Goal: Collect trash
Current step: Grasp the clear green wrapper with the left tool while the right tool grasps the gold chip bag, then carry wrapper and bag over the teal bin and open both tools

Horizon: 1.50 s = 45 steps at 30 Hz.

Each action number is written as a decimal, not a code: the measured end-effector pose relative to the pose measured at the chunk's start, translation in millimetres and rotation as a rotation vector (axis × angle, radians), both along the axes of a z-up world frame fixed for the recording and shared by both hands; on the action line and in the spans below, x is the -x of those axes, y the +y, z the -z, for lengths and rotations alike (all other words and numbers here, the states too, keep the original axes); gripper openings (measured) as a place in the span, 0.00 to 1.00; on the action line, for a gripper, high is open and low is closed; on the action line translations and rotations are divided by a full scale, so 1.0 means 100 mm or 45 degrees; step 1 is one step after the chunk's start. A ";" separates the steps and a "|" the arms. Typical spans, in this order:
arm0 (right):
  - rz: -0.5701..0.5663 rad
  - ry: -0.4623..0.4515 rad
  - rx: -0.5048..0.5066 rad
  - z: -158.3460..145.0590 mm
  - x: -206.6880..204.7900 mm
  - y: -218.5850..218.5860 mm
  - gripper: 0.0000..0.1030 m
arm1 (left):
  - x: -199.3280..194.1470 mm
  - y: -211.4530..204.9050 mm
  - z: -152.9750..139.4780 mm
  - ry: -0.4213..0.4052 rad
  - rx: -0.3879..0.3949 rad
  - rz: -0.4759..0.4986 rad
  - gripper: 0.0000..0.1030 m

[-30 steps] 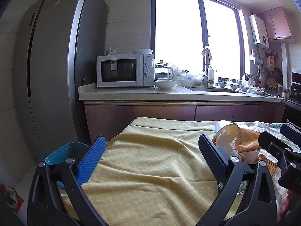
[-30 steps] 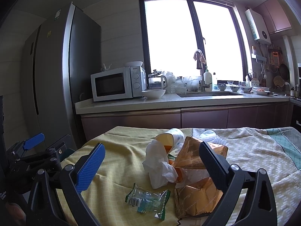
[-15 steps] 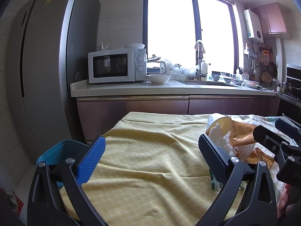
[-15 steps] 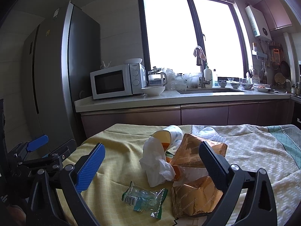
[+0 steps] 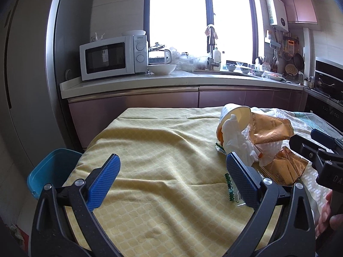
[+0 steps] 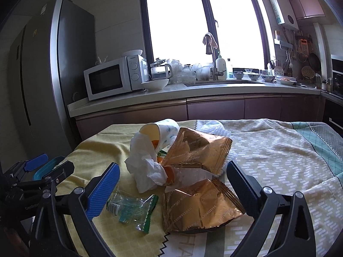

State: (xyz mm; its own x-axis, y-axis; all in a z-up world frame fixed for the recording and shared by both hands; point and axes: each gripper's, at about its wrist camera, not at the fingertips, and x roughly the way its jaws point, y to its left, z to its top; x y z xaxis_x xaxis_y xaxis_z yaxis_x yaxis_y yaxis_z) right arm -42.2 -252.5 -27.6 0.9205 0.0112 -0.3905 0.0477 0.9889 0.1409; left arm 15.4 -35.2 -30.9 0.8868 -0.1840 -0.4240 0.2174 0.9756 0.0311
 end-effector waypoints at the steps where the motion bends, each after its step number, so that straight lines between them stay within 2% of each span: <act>1: 0.001 0.013 -0.006 0.02 -0.01 -0.03 0.94 | -0.01 -0.02 0.02 0.014 -0.007 0.014 0.95; 5: 0.016 0.071 -0.034 0.11 -0.04 -0.16 0.90 | -0.08 -0.17 0.13 0.101 -0.024 0.108 0.89; 8: 0.016 0.127 -0.056 0.18 -0.07 -0.24 0.84 | -0.15 -0.28 0.24 0.185 -0.018 0.194 0.82; 11: 0.005 0.179 -0.085 0.26 -0.11 -0.30 0.78 | -0.21 -0.37 0.34 0.268 -0.006 0.276 0.71; 13: 0.009 0.209 -0.104 0.31 -0.11 -0.35 0.76 | -0.26 -0.42 0.41 0.318 0.010 0.325 0.65; 15: 0.041 0.217 -0.114 0.34 -0.11 -0.41 0.76 | -0.29 -0.48 0.45 0.357 0.033 0.373 0.64; 20: 0.045 0.286 -0.251 0.43 -0.15 -0.63 0.78 | -0.30 -0.58 0.51 0.418 0.075 0.466 0.62; 23: -0.006 0.332 -0.338 0.50 -0.19 -0.68 0.77 | -0.34 -0.62 0.54 0.484 0.119 0.510 0.52; 24: -0.025 0.343 -0.369 0.53 -0.19 -0.69 0.76 | -0.36 -0.63 0.55 0.507 0.130 0.523 0.46; 25: -0.049 0.353 -0.407 0.56 -0.19 -0.70 0.69 | -0.37 -0.64 0.56 0.525 0.133 0.527 0.35; 26: -0.065 0.365 -0.439 0.59 -0.20 -0.71 0.58 | -0.39 -0.66 0.58 0.539 0.134 0.527 0.29; 27: -0.061 0.361 -0.443 0.60 -0.18 -0.70 0.52 | -0.41 -0.66 0.60 0.549 0.138 0.525 0.18; 28: -0.069 0.357 -0.451 0.60 -0.16 -0.71 0.38 | -0.40 -0.66 0.60 0.553 0.145 0.523 0.14; 29: -0.088 0.360 -0.471 0.60 -0.15 -0.71 0.28 | -0.40 -0.64 0.59 0.557 0.154 0.522 0.14; 34: -0.152 0.355 -0.513 0.59 -0.06 -0.68 0.08 | -0.39 -0.58 0.53 0.532 0.184 0.521 0.12; 40: -0.285 0.306 -0.506 0.38 0.10 -0.51 0.05 | -0.29 -0.39 0.38 0.476 0.177 0.522 0.11; 45: -0.407 0.261 -0.481 0.16 0.12 -0.27 0.03 | -0.18 0.03 0.27 0.428 0.215 0.462 0.11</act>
State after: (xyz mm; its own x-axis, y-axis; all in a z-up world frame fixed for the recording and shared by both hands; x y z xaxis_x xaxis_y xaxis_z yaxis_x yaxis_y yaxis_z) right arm -54.2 -279.5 -43.9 0.7535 0.4531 -0.4764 -0.1839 0.8409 0.5089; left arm 33.3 -32.2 -57.7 0.5733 -0.5447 -0.6120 0.5133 0.8210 -0.2499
